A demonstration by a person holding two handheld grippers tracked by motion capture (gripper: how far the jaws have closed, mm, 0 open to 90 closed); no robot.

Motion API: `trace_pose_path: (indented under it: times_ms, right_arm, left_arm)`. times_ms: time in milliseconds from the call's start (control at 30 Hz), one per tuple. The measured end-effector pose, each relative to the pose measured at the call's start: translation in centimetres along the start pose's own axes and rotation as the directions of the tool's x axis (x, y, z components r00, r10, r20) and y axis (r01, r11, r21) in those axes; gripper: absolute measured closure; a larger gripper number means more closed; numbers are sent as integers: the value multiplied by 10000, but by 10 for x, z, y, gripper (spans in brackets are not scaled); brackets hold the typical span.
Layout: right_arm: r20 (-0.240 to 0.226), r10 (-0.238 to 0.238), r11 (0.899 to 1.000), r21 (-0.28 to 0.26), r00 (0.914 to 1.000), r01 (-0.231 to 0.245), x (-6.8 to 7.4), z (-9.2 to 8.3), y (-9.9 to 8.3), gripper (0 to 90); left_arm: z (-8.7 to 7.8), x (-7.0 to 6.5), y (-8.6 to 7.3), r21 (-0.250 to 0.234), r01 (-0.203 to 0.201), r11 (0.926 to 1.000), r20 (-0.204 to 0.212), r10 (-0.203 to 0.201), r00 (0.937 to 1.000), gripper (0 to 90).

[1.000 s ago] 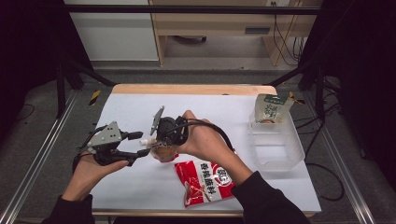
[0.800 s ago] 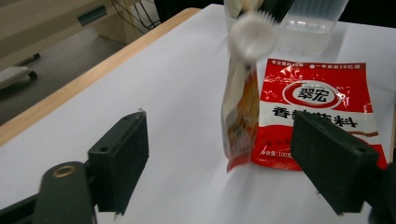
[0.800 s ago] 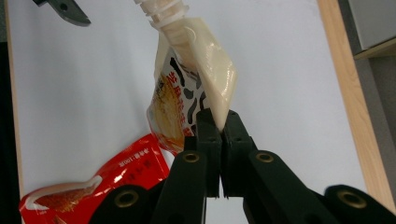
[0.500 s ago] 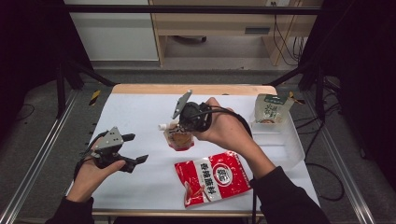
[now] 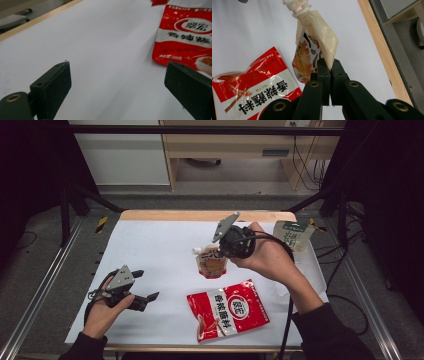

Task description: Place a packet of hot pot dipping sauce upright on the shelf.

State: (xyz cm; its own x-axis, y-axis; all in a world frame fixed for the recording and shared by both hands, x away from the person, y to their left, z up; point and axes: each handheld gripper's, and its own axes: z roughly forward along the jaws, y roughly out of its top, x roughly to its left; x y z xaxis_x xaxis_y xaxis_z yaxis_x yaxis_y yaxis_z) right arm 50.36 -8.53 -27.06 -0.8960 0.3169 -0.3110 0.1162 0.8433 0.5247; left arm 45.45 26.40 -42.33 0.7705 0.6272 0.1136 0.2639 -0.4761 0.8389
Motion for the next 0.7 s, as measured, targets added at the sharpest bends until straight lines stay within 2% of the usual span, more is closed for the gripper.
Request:
trace_pose_path:
  times_ms: [100, 300, 467, 700]
  right_arm:
    - [149, 218, 9996, -162, 9997, -215, -3, -9, -10, 884]
    - [533, 539, 9974, -513, 9971, -512, -14, -30, -31, 884]
    - [925, 682, 9970, -419, 9934, -646, -19, -44, -42, 884]
    - [1229, 699, 9973, -291, 9899, -668, -27, -59, -55, 884]
  left_arm:
    - [2, 4, -8, -82, 331, 9994, -204, -333, 9992, 70]
    - [8, 7, -16, 236, 489, 9985, -440, -478, 9979, 69]
    - [7, 9, -17, 239, 602, 9979, -573, -587, 9966, 68]
    - [8, 11, -19, 290, 717, 9970, -633, -697, 9956, 68]
